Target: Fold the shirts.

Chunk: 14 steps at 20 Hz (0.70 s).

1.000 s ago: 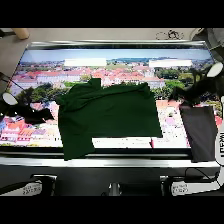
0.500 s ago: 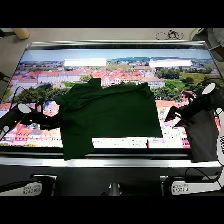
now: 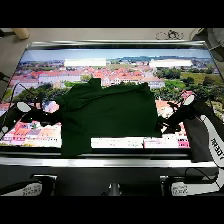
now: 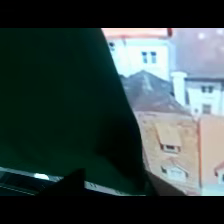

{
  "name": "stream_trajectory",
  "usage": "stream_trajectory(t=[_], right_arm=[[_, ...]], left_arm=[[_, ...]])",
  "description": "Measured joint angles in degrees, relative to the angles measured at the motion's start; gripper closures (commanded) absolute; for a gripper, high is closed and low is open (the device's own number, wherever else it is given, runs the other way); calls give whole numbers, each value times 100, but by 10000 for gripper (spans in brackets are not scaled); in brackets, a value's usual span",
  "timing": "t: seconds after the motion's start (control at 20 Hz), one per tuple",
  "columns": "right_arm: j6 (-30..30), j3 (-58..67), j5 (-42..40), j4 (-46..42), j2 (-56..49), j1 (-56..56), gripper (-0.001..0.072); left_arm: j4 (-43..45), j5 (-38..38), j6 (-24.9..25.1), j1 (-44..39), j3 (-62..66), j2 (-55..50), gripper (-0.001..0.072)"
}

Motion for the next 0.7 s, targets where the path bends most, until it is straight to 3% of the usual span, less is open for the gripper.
stream_trajectory(t=[0.15,0.3,0.55,0.7], right_arm=[[52,164,-549,120,85,149,693],[-164,1088,-605,245,713,205,691],[-328,3661,-1130,2,2730,223,691],[11,4472,-1384,-649,3908,223,691]], left_arm=[[-13,-52,0,13,105,466,678],[271,-68,61,70,813,1375,678],[601,350,278,210,3560,3141,677],[693,549,-52,238,4721,3858,677]])
